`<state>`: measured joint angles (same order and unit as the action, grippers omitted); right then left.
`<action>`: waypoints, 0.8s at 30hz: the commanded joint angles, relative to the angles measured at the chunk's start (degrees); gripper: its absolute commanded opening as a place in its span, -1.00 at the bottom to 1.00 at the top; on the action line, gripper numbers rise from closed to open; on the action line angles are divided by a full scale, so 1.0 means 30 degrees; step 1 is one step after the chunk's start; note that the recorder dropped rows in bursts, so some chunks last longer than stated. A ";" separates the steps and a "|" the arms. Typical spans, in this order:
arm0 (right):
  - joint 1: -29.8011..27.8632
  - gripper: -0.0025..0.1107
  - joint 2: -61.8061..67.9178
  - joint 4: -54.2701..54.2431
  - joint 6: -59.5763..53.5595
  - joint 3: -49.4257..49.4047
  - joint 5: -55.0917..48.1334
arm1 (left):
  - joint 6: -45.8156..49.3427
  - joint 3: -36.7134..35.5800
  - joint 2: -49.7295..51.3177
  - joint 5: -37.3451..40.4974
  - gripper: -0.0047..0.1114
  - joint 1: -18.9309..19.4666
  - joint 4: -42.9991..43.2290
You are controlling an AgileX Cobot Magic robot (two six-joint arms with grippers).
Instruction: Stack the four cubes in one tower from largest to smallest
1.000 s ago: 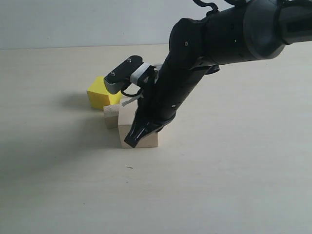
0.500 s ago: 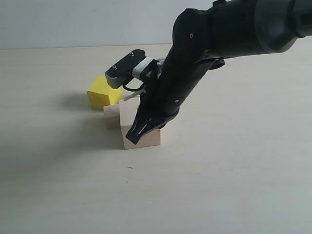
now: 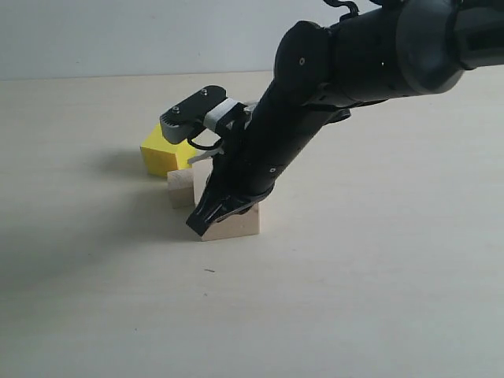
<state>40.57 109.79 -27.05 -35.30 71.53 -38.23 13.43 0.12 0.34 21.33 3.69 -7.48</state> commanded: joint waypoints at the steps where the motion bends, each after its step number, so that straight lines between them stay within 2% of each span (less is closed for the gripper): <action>1: 0.0036 -0.96 0.0046 -0.0165 -0.0254 0.0181 0.0453 | -0.0066 -0.0040 -0.0114 -0.0017 -0.92 -0.0122 -0.0084; 24: 0.0036 -0.96 0.0656 -0.0511 -0.0254 0.0269 -0.0285 | -0.0066 -0.0040 -0.0114 -0.0017 -0.92 -0.0122 -0.0084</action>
<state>40.57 111.20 -28.11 -35.34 71.88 -39.29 13.43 0.12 0.34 21.33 3.69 -7.48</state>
